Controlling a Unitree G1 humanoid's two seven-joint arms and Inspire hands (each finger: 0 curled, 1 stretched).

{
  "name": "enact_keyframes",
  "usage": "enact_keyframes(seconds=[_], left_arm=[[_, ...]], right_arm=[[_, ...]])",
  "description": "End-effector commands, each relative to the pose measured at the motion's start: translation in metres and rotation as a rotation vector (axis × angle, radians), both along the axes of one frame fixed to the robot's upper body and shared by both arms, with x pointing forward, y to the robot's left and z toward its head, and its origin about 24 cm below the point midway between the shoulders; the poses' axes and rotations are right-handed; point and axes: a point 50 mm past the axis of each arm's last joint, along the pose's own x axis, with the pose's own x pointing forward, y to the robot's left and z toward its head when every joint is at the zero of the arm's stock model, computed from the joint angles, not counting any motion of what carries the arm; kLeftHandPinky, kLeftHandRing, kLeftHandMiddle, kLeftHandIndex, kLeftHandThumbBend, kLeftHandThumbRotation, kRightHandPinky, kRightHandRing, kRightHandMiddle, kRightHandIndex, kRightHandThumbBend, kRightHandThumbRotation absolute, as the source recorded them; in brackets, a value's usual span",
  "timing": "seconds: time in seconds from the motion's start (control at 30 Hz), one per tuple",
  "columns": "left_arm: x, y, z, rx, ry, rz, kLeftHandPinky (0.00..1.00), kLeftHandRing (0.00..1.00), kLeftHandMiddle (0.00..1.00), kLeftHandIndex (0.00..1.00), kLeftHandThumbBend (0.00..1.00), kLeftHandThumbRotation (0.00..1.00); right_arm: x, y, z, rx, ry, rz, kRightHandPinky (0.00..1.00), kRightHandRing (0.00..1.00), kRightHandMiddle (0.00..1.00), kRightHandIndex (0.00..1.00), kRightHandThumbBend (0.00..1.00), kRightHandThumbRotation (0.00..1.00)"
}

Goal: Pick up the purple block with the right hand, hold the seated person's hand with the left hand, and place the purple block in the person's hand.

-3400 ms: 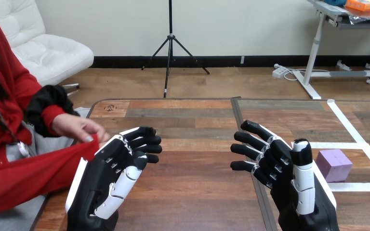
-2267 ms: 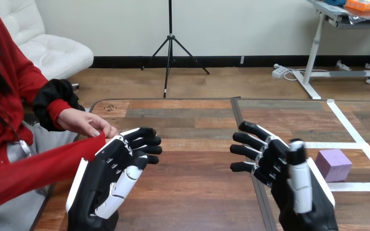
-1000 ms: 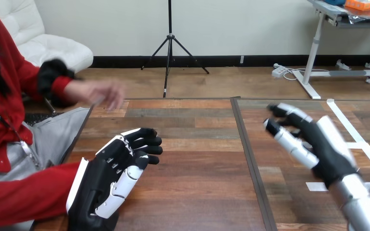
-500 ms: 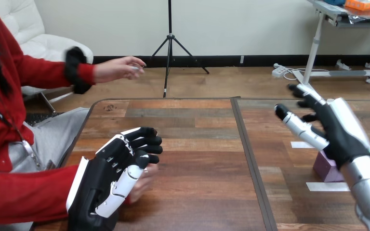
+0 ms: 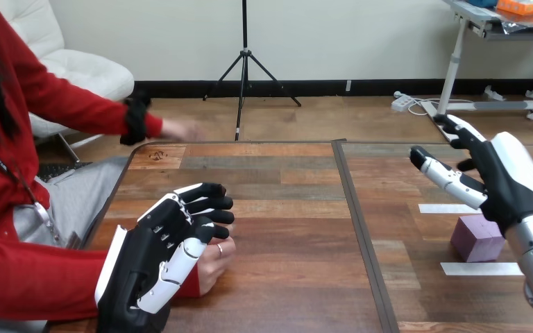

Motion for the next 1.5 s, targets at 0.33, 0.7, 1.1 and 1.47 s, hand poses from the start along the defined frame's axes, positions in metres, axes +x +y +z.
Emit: enact_keyframes(seconds=[0.33,0.7,1.1,1.47], left_arm=[[0.012,-0.003,0.018,-0.012,-0.1,-0.021,0.59,0.65,0.68,0.68,0.61,0.58],[0.013,-0.002,0.018,0.005,-0.102,-0.013,0.57,0.64,0.67,0.68,0.62,0.59],[0.013,-0.002,0.017,0.005,-0.097,-0.022,0.57,0.63,0.67,0.68,0.62,0.59],[0.013,-0.002,0.018,0.009,-0.102,-0.021,0.57,0.63,0.66,0.68,0.63,0.57]], right_arm=[[0.017,-0.016,0.005,-0.105,-0.001,-0.072,0.75,0.89,0.91,0.91,0.62,0.69],[0.017,-0.021,-0.007,-0.149,0.066,-0.082,0.73,0.87,0.88,0.87,0.67,0.67],[0.017,-0.025,-0.023,-0.196,0.146,-0.103,0.73,0.85,0.86,0.84,0.7,0.6],[0.017,-0.029,-0.038,-0.224,0.221,-0.135,0.73,0.85,0.85,0.84,0.7,0.55]])
